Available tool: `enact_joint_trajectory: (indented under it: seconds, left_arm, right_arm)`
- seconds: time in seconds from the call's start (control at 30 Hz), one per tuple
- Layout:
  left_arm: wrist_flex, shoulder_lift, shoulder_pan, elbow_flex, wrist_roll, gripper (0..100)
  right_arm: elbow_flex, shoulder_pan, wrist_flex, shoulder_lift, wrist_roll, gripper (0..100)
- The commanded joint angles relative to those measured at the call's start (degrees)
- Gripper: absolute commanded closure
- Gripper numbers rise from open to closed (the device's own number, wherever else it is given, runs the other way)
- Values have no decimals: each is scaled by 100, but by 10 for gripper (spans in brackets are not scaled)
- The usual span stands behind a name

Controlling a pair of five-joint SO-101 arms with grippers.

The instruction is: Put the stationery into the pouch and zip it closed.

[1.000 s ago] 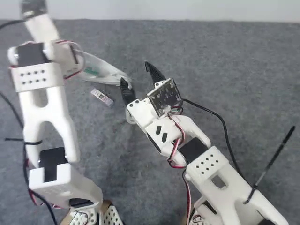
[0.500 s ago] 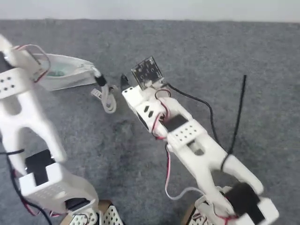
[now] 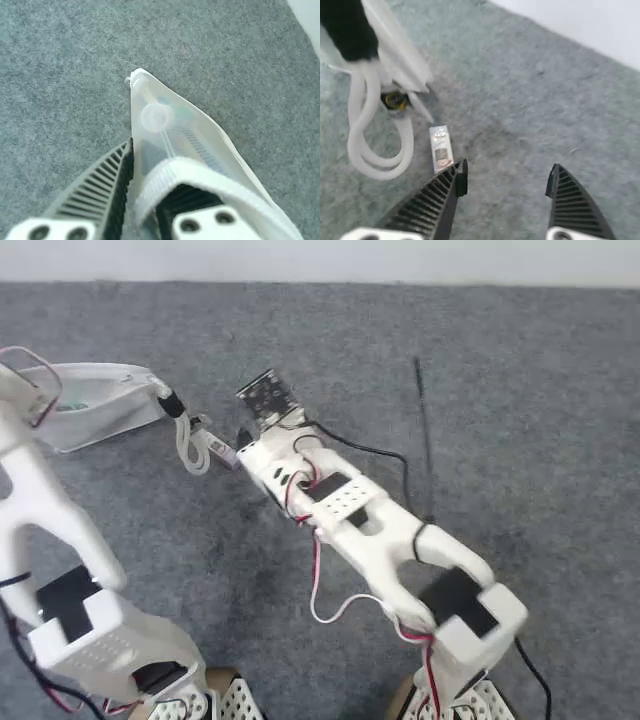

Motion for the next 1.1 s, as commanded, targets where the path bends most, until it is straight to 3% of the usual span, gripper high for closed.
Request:
enact_joint_trajectory:
  seconds: [0.0,0.43,0.83,1.07]
  left_arm:
    - [-193,-158,-229,-66,158,991]
    - [-202,-123,-185,-75,158,990]
    - [-176,-123,-185,-66,158,990]
    - [-167,-114,-185,-57,149,989]
  right_arm:
    - [-668,-233,-4,347,-26,749]
    - [-2251,-321,-13,2202,264,749]
    - [-2251,-356,4,2255,580,749]
    - [-2338,-497,866,1965,536,749]
